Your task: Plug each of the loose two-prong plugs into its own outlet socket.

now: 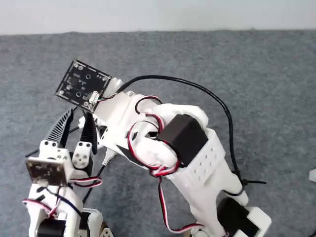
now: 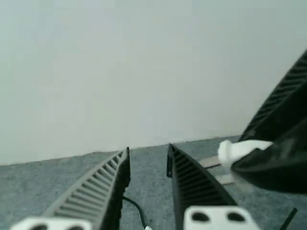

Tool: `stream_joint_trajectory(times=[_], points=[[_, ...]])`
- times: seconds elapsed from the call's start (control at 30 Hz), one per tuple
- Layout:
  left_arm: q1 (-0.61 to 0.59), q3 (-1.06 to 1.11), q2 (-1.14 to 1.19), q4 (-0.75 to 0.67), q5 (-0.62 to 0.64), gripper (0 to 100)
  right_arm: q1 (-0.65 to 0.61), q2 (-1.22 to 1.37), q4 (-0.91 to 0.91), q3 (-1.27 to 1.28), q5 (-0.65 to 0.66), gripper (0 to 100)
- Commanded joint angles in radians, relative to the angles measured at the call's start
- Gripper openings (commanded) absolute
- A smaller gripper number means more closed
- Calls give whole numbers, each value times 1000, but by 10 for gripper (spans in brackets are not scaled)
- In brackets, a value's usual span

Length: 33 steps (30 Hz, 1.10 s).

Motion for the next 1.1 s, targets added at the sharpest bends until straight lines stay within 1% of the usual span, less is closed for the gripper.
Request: stream_joint_trajectory(times=[0.0, 0.07, 0.2, 0.3, 0.5, 0.63, 0.83, 0.97, 1.07], points=[[12, 18, 5, -26, -8, 138, -41, -71, 35, -3, 8, 8], [17, 25, 5, -26, -6, 138, -41, -73, 35, 0, 6, 8], [64, 54, 5, -23, -6, 138, -38, -71, 36, 0, 6, 8], [64, 73, 5, -26, -9, 137, -36, -71, 38, 2, 8, 8], [-80, 19, 5, -54, -6, 137, -8, -68, 38, 3, 8, 8], [-95, -81, 5, -11, -5, 137, -7, -70, 36, 32, 8, 8], [-15, -185, 5, 60, -3, 137, -7, -73, 35, 63, 8, 8], [43, -180, 5, 68, -3, 137, -8, -77, 33, 63, 8, 8], [61, -148, 5, 69, -3, 137, -12, -79, 33, 63, 8, 8]])
